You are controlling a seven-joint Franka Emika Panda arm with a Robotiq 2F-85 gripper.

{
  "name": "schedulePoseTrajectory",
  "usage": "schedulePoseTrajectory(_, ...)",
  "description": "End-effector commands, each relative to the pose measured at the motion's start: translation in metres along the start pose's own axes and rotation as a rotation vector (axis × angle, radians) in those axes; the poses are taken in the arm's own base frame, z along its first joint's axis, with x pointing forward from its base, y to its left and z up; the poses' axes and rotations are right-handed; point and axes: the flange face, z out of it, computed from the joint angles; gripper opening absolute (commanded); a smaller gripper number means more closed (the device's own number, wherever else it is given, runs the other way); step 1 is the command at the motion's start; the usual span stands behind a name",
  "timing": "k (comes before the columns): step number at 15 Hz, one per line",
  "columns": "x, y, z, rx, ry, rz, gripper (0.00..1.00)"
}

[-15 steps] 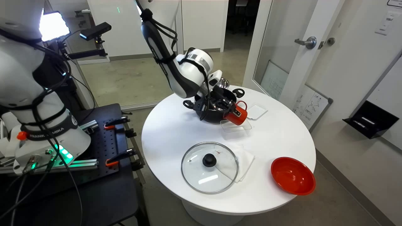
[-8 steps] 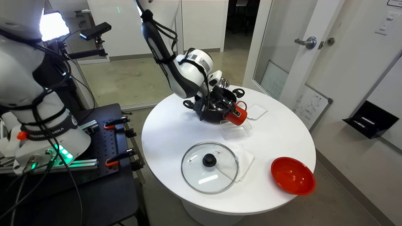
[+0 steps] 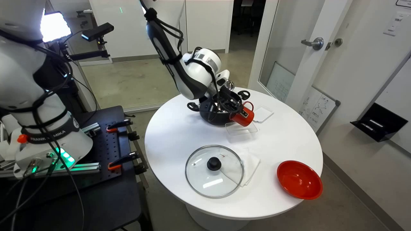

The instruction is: Pour the contents in the red cup into the clear bowl

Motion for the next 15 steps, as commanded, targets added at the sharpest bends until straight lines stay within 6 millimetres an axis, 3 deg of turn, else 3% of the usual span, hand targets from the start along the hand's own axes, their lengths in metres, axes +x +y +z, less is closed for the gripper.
schedulePoseTrajectory(1,0.012,0.012,-0.001,0.037,0.010,-0.047,0.02)
schedulePoseTrajectory(9,0.025,0.021,0.009,0.113,0.046,-0.144,0.02)
schedulePoseTrajectory(15,0.028,0.016,0.036,0.143,0.120,-0.209,0.02)
